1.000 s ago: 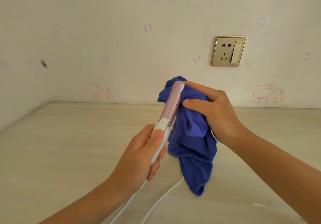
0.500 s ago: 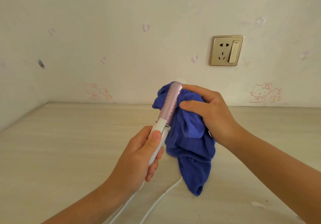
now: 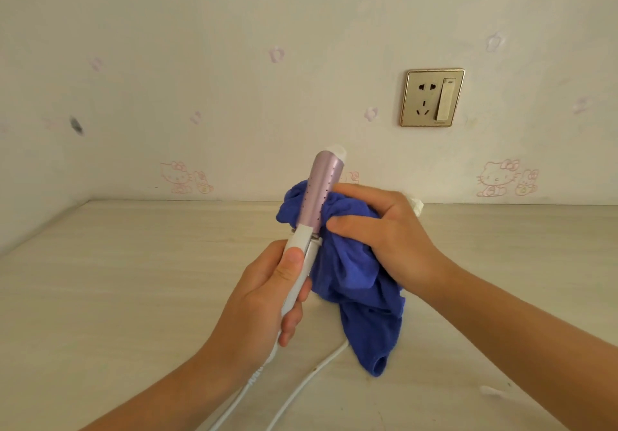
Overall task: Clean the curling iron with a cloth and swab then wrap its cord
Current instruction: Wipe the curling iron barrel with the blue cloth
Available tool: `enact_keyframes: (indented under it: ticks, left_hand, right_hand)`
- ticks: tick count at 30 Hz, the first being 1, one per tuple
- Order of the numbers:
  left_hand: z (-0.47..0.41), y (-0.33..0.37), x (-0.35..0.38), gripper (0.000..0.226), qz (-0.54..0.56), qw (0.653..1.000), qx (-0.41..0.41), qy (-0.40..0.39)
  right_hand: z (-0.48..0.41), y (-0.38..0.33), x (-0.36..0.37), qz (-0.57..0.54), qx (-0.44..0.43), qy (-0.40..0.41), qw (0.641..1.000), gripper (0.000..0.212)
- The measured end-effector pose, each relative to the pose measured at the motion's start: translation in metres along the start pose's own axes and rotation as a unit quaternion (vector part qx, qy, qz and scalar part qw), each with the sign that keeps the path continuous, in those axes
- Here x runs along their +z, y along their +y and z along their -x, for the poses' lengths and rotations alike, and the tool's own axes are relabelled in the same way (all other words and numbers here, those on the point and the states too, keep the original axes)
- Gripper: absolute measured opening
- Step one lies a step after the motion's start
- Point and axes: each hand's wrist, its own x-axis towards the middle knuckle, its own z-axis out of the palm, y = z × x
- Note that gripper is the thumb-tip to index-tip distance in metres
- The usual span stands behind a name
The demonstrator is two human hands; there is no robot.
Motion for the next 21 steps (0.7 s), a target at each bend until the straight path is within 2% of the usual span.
enact_keyframes:
  ticks: [7, 9, 14, 21]
  left_hand:
    - [0.005, -0.003, 0.001, 0.037, 0.009, 1.0, -0.009, -0.027]
    - [0.002, -0.002, 0.0, 0.037, 0.016, 1.0, -0.008, -0.024]
    - [-0.003, 0.002, -0.009, 0.038, -0.002, 1.0, 0.014, 0.011]
    - [-0.002, 0.005, -0.004, 0.038, 0.011, 1.0, 0.009, -0.028]
  right_hand:
    - [-0.009, -0.008, -0.015, -0.009, -0.015, 0.081, 0.997, 0.038]
    - [-0.004, -0.003, -0.009, -0.028, -0.004, 0.071, 0.997, 0.039]
    - [0.008, 0.008, 0.019, -0.05, 0.007, -0.014, 0.999, 0.043]
    - [-0.006, -0.01, -0.004, -0.026, -0.009, 0.039, 0.999, 0.035]
